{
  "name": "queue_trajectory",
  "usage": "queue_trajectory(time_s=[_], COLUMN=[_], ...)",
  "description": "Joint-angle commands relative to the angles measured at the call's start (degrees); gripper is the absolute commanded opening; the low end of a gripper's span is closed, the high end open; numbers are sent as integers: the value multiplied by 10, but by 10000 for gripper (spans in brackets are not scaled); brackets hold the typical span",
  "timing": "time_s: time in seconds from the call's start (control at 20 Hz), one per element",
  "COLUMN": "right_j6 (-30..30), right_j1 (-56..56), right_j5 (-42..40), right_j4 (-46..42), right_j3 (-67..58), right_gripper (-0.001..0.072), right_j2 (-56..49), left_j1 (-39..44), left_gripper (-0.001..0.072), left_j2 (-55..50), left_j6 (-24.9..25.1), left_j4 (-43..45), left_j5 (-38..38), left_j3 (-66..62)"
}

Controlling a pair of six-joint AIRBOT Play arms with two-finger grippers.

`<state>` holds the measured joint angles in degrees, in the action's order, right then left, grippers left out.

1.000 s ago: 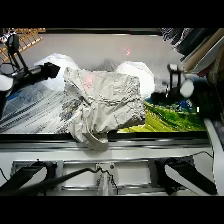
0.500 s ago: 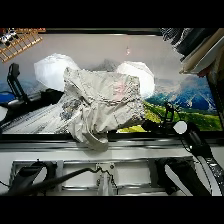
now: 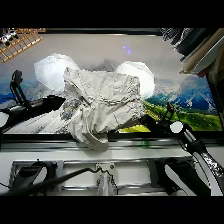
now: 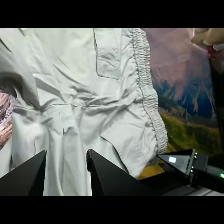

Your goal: Fold the clothes and pants, and hang the long-sleeved shirts on hangers.

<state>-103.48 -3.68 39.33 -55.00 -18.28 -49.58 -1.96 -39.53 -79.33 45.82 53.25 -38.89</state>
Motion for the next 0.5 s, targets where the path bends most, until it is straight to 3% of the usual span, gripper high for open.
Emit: queue_trajectory(time_s=[0.0, 0.2, 0.45], right_j6=[1, 5, 5], right_j1=[0, -19, -58], right_j5=[-26, -48, -111], right_j4=[14, 48, 72], right_j3=[1, 1, 0], right_gripper=[578, 547, 190], right_j2=[-24, -43, -60], left_j1=[-1, -1, 0], left_gripper=[263, 263, 263], left_j2=[1, 1, 1], left_j6=[0, 0, 0], left_j4=[0, 0, 17], left_j5=[1, -3, 2], left_j3=[1, 1, 1])
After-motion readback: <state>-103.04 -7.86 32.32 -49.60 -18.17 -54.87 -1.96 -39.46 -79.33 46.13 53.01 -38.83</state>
